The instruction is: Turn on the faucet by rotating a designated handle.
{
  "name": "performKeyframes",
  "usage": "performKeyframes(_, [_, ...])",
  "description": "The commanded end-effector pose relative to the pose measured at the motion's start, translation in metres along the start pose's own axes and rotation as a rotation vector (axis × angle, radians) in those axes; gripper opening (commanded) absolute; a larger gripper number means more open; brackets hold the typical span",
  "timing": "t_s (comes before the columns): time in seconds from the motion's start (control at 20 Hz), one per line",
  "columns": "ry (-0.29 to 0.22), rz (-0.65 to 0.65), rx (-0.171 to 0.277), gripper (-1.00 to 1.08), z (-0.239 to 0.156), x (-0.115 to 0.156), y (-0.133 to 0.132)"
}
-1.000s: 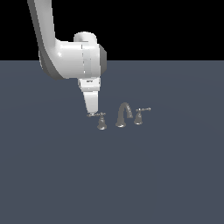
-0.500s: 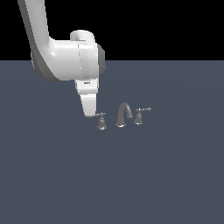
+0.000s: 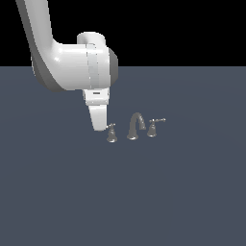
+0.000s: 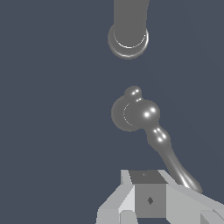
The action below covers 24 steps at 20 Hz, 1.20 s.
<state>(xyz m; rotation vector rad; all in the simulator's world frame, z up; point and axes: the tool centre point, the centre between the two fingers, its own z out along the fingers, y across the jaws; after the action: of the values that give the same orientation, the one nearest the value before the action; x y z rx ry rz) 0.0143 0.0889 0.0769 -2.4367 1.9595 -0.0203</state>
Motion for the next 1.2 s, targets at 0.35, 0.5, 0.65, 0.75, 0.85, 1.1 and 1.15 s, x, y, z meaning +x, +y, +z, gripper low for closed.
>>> performKeyframes(0.35, [-0.001, -0.005, -0.019, -1.00, 0.000, 0.004, 0.035])
performKeyframes(0.5, [-0.003, -0.008, -0.010, -1.00, 0.000, 0.009, 0.032])
performKeyframes(0.65, [-0.002, -0.007, -0.013, -1.00, 0.000, 0.021, 0.041])
performKeyframes(0.75, [-0.002, -0.006, -0.016, -1.00, -0.001, 0.030, 0.047])
performKeyframes(0.85, [-0.001, -0.006, -0.018, -1.00, -0.001, 0.039, 0.053])
performKeyframes(1.1, [-0.009, -0.036, -0.016, -1.00, -0.001, 0.030, 0.048])
performKeyframes(1.15, [-0.008, -0.032, -0.017, -1.00, 0.000, 0.037, 0.047])
